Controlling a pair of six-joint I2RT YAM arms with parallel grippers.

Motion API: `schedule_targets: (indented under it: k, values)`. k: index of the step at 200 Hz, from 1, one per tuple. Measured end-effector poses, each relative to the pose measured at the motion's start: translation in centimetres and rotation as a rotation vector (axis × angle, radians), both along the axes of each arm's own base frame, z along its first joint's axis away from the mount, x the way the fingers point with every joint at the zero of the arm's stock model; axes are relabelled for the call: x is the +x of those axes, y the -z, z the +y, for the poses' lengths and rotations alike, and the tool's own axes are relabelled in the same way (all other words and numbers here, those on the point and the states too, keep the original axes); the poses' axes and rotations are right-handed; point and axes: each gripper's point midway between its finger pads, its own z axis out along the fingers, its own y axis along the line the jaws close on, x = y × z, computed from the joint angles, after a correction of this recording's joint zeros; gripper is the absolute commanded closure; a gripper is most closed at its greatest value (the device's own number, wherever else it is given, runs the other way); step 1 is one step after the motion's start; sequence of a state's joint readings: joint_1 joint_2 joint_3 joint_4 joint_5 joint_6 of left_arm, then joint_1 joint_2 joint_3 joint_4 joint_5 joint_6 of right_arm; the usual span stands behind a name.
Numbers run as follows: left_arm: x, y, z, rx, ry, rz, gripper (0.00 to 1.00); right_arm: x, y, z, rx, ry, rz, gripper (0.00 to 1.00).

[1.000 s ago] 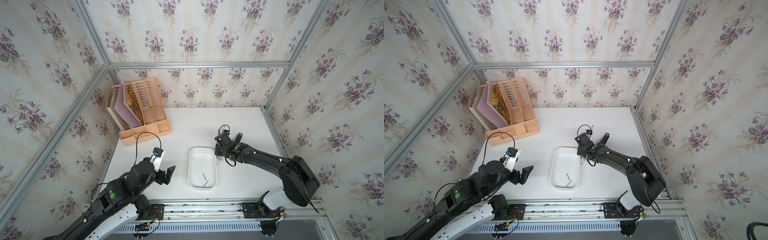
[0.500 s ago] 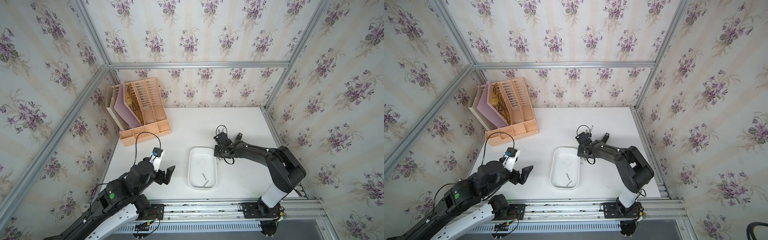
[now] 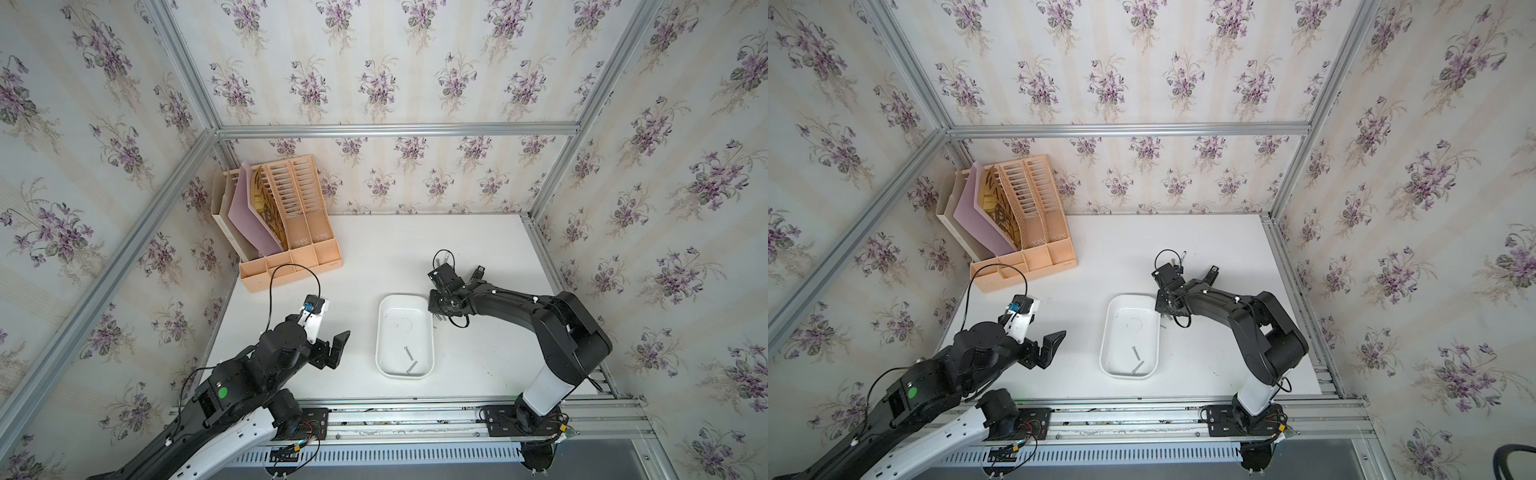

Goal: Take out the screws from the storage box
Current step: Place the screw at the center of the board, then pick up the screw from the storage box.

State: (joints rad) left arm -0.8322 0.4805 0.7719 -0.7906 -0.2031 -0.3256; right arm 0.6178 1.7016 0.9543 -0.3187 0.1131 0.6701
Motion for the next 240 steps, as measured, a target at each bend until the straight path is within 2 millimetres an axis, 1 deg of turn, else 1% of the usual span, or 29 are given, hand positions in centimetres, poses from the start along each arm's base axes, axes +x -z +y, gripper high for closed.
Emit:
schedule_targets:
  k: [22,40,61,67,74,82,86,95,115,126,146,167,181,194,203,210,222,231,240]
  values:
    - [0.0,0.1,0.0,0.005,0.000,0.004,0.01,0.0,-0.4,0.0,0.006,0.000,-0.009,0.79]
    - [0.0,0.1,0.0,0.001,0.001,0.000,0.01,0.1,-1.7,-0.1,0.021,0.002,-0.039,0.79]
    - [-0.3,-0.1,0.1,-0.014,0.011,-0.014,0.01,0.3,-4.0,-0.4,0.045,0.005,-0.112,0.76]
    - [-0.4,-0.1,0.0,-0.015,0.014,-0.015,0.01,0.1,-4.5,-0.6,0.048,0.005,-0.125,0.74]
    - [-0.5,-0.1,0.0,-0.016,0.018,-0.016,0.01,-0.2,-5.6,-0.9,0.067,0.007,-0.161,0.73]
    - [-0.5,-0.1,-0.2,-0.014,0.026,-0.016,0.01,-0.5,-6.4,-1.1,0.079,0.004,-0.188,0.68]
    - [-0.6,-0.1,-0.2,-0.012,0.029,-0.015,0.01,-0.8,-7.3,-1.4,0.088,0.009,-0.218,0.66]
    - [-0.6,0.0,-0.3,-0.006,0.036,-0.012,0.01,-0.9,-8.5,-1.4,0.111,0.008,-0.267,0.63]
    - [-0.4,0.4,-0.6,0.012,0.037,0.002,0.01,-2.0,-10.6,-1.1,0.150,-0.017,-0.358,0.61]
    - [-0.3,0.7,-0.6,0.025,0.031,0.008,0.01,-2.5,-11.5,-0.3,0.171,-0.041,-0.398,0.61]
    - [0.1,1.2,-0.8,0.053,0.023,0.025,0.01,-3.0,-12.2,1.2,0.185,-0.095,-0.433,0.66]
    - [0.6,2.0,-0.9,0.065,0.020,0.042,0.01,-3.2,-12.7,3.1,0.221,-0.168,-0.458,0.68]
    - [0.6,2.4,-1.1,0.071,0.037,0.055,0.01,-3.6,-12.9,4.0,0.251,-0.223,-0.473,0.65]
    - [0.2,2.1,-1.9,0.051,0.090,0.051,0.01,-4.5,-13.1,4.7,0.286,-0.279,-0.510,0.52]
    - [0.1,2.1,-2.1,0.042,0.106,0.037,0.01,-5.5,-13.2,5.4,0.310,-0.331,-0.540,0.50]
    - [0.1,2.2,-2.0,0.041,0.106,0.025,0.01,-6.6,-13.1,6.3,0.317,-0.389,-0.559,0.52]
    - [0.3,2.7,-1.9,0.052,0.101,0.026,0.01,-7.8,-13.0,7.6,0.304,-0.457,-0.573,0.63]
    - [0.3,3.0,-2.0,0.069,0.107,0.034,0.01,-7.9,-13.5,8.6,0.289,-0.487,-0.578,0.67]
    - [0.5,2.8,-2.3,0.076,0.113,0.034,0.01,-7.3,-14.6,9.4,0.279,-0.478,-0.579,0.67]
